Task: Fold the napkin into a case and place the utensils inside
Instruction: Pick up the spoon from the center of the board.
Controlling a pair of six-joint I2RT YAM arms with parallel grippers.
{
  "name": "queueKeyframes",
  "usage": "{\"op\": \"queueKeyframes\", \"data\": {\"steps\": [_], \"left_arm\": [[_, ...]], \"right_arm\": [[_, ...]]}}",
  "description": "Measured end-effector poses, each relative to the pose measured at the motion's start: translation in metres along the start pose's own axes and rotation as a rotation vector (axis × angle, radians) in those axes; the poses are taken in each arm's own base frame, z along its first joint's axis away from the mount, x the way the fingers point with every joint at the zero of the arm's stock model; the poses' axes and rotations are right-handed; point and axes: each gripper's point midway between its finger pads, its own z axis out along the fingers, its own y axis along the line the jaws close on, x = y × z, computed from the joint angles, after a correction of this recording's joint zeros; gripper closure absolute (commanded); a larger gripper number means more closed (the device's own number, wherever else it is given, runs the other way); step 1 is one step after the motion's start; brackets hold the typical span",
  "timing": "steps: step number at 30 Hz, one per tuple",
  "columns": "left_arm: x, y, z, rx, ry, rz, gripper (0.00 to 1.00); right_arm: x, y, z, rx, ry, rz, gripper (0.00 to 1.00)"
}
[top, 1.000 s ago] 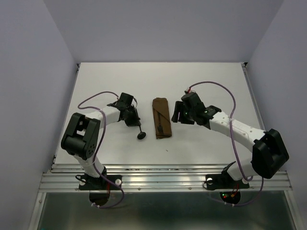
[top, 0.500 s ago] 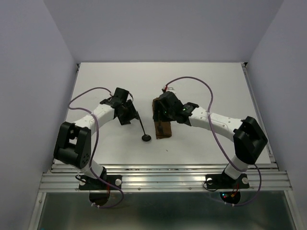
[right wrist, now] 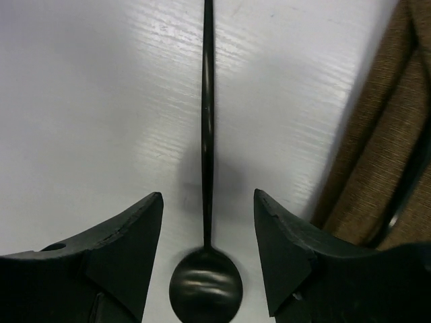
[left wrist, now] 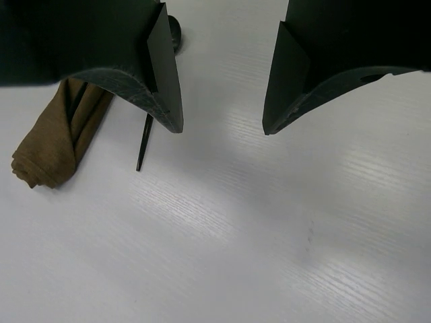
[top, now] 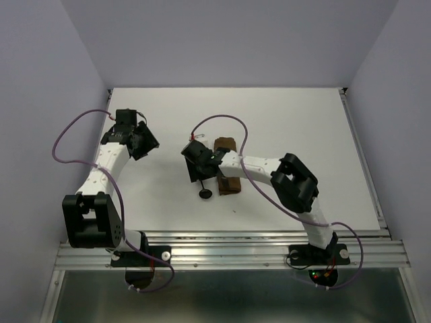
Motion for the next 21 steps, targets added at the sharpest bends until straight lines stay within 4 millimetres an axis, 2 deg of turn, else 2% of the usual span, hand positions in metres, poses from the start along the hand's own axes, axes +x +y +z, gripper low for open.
{"op": "queueKeyframes", "data": {"steps": [4,9,12,18,21], "left_arm": [[0.004,0.000,0.000,0.007,0.015,0.022,0.39],[0.010,0.002,0.002,0.008,0.033,0.036,0.39],[0.010,0.002,0.002,0.009,0.034,0.040,0.39],[0.011,-0.002,0.001,0.034,0.044,0.039,0.40],[0.015,-0.008,0.002,0.068,0.065,0.037,0.40]], "right_arm": [[0.019,0.003,0.023,0.034,0.048,-0.041,0.51],[0.020,0.007,0.024,0.050,0.047,-0.064,0.73],[0.020,0.005,0.025,0.070,0.046,-0.069,0.99],[0.024,0.010,0.021,0.051,0.044,-0.082,0.99],[0.030,0.009,0.003,0.000,0.064,-0.091,0.99]]}}
